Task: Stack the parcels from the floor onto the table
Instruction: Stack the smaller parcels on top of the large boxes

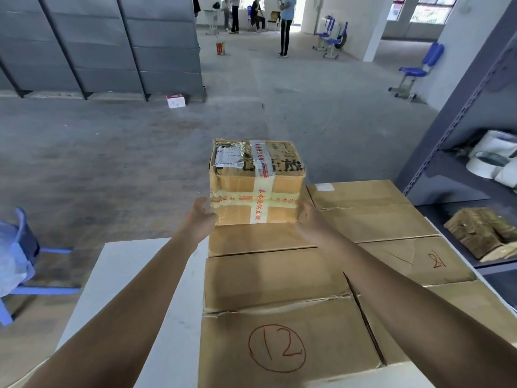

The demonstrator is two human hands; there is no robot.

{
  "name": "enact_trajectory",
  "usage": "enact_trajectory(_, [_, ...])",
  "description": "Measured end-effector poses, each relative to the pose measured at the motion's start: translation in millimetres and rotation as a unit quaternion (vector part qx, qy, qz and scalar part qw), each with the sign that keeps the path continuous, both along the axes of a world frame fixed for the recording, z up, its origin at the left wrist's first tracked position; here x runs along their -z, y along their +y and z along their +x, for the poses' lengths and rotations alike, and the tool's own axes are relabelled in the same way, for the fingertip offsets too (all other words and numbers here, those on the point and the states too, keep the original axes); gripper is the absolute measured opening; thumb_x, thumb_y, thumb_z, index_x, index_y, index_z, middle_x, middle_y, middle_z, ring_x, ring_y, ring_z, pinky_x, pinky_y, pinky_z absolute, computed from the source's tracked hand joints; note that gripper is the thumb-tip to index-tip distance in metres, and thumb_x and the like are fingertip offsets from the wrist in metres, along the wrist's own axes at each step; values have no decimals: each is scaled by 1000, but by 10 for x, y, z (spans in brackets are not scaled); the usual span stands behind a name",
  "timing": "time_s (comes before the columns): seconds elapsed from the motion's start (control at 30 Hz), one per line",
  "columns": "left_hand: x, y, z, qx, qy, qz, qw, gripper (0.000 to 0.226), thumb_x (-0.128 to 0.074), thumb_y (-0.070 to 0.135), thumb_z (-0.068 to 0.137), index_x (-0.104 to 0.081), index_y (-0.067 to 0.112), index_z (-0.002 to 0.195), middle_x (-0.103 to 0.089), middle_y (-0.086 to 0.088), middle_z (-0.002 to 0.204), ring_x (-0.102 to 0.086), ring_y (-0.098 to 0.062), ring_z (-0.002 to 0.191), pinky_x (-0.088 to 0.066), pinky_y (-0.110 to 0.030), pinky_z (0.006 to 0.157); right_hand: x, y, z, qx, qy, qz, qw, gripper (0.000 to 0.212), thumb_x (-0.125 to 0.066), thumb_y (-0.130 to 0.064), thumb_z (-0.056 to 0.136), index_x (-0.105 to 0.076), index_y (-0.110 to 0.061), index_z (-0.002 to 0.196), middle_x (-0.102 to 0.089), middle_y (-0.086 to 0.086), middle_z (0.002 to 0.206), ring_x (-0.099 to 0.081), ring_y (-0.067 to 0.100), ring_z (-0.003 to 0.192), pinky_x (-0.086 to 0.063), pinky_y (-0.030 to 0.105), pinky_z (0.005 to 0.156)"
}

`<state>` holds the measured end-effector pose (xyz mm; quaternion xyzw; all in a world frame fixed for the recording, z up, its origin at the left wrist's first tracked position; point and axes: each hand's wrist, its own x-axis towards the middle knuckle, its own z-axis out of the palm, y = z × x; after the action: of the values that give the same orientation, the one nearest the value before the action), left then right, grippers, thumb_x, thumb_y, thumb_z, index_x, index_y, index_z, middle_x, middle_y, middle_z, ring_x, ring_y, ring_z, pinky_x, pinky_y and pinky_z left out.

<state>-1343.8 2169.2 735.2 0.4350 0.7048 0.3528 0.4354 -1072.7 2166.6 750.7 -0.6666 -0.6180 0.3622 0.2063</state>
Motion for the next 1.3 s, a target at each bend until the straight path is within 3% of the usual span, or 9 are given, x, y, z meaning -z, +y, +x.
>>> enact_trajectory(0.07, [1,-97,22,11,10,12,1000,58,-54,11,86,-36,26,139,-54,6,108,-54,-10,84,-48,-29,69,-18,-111,-7,-1,-34,4,999,61,-56,-34,92,-29,-29,146,-53,-3,126,-52,5,80,-43,25,63])
enact_trajectory(0.13, [-16,-221,48,10,19,19,1000,57,-54,10,85,-39,27,137,-50,15,93,-53,-6,81,-41,-24,58,-50,-207,-21,-13,-62,9,998,61,-53,-24,91,-29,-27,147,-51,1,125,-52,5,77,-40,23,57])
enact_trajectory(0.27, [-84,-556,119,12,32,46,998,59,-60,13,84,-40,32,137,-43,25,87,-49,2,77,-36,-18,56,-135,-410,-71,-61,-95,17,993,68,-49,-18,91,-20,-25,152,-43,9,143,-56,25,107,-50,35,78])
enact_trajectory(0.33, [-145,-764,158,12,56,52,997,61,-59,13,83,-39,31,138,-42,26,88,-48,2,76,-36,-18,56,-150,-525,-98,-87,-105,30,990,67,-48,-21,93,-19,-27,153,-39,9,147,-56,21,105,-48,32,75])
enact_trajectory(0.43, [-247,-1160,226,-2,117,50,992,62,-49,15,85,-32,29,143,-50,9,123,-50,-9,87,-39,-21,65,-159,-744,-157,-140,-134,61,979,62,-47,-23,94,-23,-27,150,-40,11,144,-54,22,104,-45,32,75])
enact_trajectory(0.53, [-272,-1685,351,-18,182,66,981,59,-46,16,89,-30,25,144,-36,-4,146,-44,-15,108,-35,-26,82,-126,-1038,-234,-207,-144,101,962,58,-48,-24,94,-27,-25,148,-46,12,135,-57,25,105,-46,35,81])
enact_trajectory(0.67, [-271,-2590,613,-59,253,72,963,58,-49,12,91,-30,18,146,-34,-9,149,-36,-24,134,-30,-26,98,-56,-1598,-319,-312,-119,171,927,55,-51,-29,93,-31,-25,145,-48,8,132,-55,22,111,-45,33,84])
enact_trajectory(0.97, [-39,-4967,1082,-165,355,-42,919,59,-53,10,88,-35,13,144,-35,-12,146,-38,-32,130,-31,-34,104,138,-3272,-505,-521,-8,215,826,54,-51,-26,93,-36,-26,145,-47,1,140,-49,23,123,-46,38,92])
enact_trajectory(1.3, [447,-7020,1358,-281,306,-184,891,60,-55,13,89,-32,16,145,-30,-12,148,-34,-32,135,-34,-41,110,858,-4891,-667,-659,-10,137,739,52,-49,-25,94,-37,-26,144,-45,1,141,-52,22,116,-48,39,90])
